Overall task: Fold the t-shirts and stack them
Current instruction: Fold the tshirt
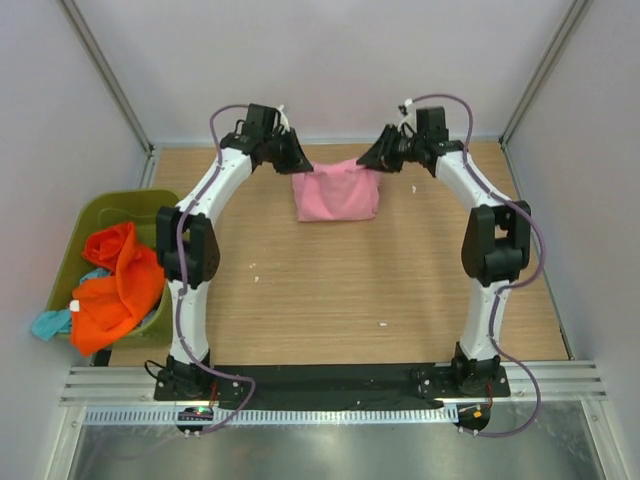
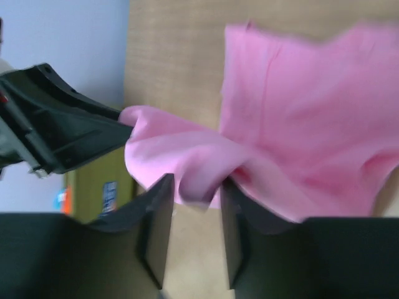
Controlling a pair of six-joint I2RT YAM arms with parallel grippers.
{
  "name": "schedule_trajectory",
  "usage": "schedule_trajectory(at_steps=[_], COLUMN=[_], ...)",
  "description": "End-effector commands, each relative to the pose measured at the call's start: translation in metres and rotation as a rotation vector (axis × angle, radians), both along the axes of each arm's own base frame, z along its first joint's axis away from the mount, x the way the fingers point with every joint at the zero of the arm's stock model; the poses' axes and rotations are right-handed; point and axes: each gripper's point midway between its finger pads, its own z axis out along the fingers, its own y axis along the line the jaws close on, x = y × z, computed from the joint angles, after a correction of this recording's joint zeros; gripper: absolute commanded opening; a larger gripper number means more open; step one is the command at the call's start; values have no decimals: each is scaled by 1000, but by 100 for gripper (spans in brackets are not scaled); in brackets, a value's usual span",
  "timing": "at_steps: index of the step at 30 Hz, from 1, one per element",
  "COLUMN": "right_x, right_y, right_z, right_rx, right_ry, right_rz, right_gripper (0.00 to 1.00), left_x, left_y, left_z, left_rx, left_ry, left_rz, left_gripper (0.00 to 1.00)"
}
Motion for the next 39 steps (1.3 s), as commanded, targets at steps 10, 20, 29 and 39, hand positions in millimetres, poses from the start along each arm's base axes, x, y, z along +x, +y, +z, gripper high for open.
schedule_trajectory(at_steps=[10,20,29,39], right_x=[30,32,55,56], right_y=[-16,-3,-24,-40], right_z=[-2,-43,-61,-83], right_rx=[-87,-63,-134,-175], right_ry=[-144,-46,-57,-27], right_rz=[-11,15,-16,-28], right_gripper=[72,70,71,71], left_x=[48,14,24,22], left_y=[52,61,44,-33], left_z=[-14,-78,-51,11], left_rx=[315,200,98,-384], left_ry=[-194,59,-13,-21], left_rz=[108,27,-69,-273], left_gripper=[76,74,67,57])
